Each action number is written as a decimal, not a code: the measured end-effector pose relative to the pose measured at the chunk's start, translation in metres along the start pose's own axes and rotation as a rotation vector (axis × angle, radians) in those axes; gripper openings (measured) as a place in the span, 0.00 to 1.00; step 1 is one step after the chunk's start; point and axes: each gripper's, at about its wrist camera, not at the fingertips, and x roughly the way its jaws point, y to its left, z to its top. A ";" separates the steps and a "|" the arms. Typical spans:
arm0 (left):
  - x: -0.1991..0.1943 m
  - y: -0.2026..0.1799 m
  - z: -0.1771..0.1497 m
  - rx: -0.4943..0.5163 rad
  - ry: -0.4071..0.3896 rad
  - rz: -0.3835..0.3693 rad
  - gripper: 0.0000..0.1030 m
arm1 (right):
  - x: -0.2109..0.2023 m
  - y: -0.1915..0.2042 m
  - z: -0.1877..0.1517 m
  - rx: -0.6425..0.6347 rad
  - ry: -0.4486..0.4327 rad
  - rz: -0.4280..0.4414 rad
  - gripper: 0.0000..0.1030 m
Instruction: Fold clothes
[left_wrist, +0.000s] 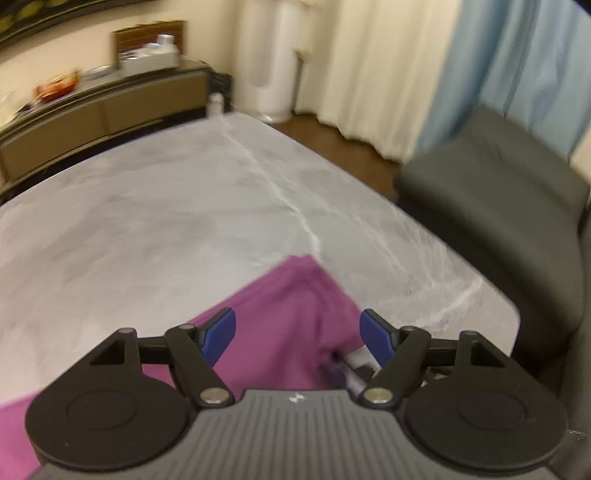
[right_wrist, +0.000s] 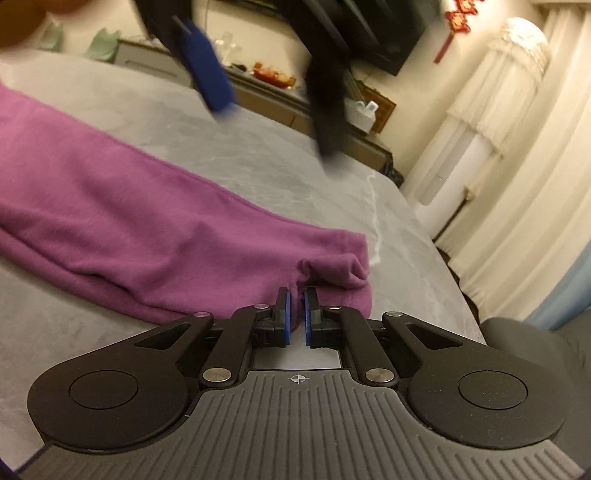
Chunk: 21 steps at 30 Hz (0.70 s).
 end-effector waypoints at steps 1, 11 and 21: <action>0.016 -0.011 0.005 0.037 0.030 0.001 0.73 | -0.001 0.000 -0.001 -0.003 -0.001 0.004 0.04; 0.069 -0.028 0.005 0.173 0.105 0.090 0.12 | -0.018 -0.010 -0.014 -0.027 -0.101 0.111 0.30; -0.046 0.135 -0.120 -0.398 -0.049 0.059 0.12 | -0.056 -0.058 -0.005 0.330 -0.235 0.531 0.63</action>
